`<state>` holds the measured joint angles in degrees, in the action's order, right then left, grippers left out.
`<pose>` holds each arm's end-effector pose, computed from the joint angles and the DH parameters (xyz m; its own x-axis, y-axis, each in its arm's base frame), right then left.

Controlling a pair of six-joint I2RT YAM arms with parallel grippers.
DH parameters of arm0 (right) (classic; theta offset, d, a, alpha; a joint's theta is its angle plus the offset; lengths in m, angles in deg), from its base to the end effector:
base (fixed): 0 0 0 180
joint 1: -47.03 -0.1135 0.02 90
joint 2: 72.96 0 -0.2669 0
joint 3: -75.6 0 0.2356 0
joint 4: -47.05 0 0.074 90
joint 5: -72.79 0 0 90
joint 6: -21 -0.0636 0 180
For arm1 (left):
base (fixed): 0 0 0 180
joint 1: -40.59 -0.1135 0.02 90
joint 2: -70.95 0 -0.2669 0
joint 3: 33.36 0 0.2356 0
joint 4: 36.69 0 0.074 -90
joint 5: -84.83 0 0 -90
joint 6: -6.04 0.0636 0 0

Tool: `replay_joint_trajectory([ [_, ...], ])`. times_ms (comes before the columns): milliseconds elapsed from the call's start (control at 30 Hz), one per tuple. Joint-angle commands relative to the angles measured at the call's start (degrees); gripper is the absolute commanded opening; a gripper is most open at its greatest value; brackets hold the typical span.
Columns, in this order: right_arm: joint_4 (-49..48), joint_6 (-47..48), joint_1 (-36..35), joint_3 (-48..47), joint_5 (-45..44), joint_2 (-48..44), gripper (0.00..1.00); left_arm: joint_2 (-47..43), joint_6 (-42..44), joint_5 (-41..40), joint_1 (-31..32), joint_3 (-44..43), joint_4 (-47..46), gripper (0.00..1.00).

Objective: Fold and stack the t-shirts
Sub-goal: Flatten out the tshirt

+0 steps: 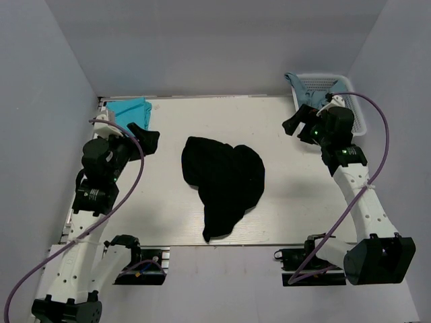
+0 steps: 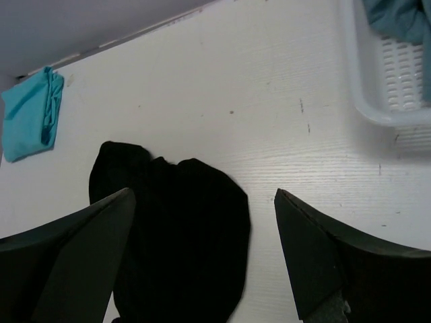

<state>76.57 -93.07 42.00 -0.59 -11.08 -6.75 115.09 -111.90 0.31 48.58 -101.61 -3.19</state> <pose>0.2721 0.0308 0.3527 -0.3806 0.3736 -0.8459 -0.0352 0.9082 0.4170 0.1764 -0.0309 0.3732 -0.2513 -0.4357 -0.8643 0.1290 0.8699 -0.4760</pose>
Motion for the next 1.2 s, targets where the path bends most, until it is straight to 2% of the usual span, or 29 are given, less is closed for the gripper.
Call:
replay_joint_trajectory([
  [0,-0.4,-1.8,0.0,2.3,3.7,-1.5,0.90,1.5,-1.4,3.5,-0.2,2.1,0.5,1.00],
  [67,2.3,-0.5,-0.2,3.5,5.9,-1.1,0.90,5.6,-0.1,5.0,1.0,0.3,2.9,1.00],
  [133,4.4,1.4,-0.8,5.6,9.4,-0.7,0.90,14.1,1.1,7.8,1.0,-2.8,5.4,1.00],
  [200,9.7,1.5,-1.4,6.8,8.7,0.8,0.90,24.3,1.1,9.9,1.0,-6.0,7.3,1.00],
  [333,13.4,1.0,-3.8,12.3,7.1,1.3,0.90,36.5,1.1,12.1,2.6,-9.2,5.1,1.00],
  [500,13.1,0.3,-8.8,16.2,7.0,4.9,0.90,47.2,1.7,3.5,5.9,-14.0,5.2,1.00],
  [600,13.7,0.5,-10.4,14.2,4.7,9.0,0.90,55.1,2.2,2.9,8.2,-19.8,7.8,1.00],
  [800,12.6,-0.9,-14.1,10.0,-0.3,16.3,0.90,63.3,2.2,-5.3,11.2,-25.4,9.1,1.00],
  [967,12.7,-1.9,-16.1,8.1,-2.3,21.1,0.90,70.2,1.5,-8.5,11.2,-31.4,10.9,0.96],
  [1033,12.0,-1.9,-16.5,7.9,-4.6,22.5,0.90,72.0,1.5,-7.5,11.2,-33.9,11.5,0.92],
  [1167,11.7,-2.4,-17.5,6.9,-8.9,25.9,0.88,75.4,2.5,-5.8,12.2,-36.0,11.5,0.75],
])
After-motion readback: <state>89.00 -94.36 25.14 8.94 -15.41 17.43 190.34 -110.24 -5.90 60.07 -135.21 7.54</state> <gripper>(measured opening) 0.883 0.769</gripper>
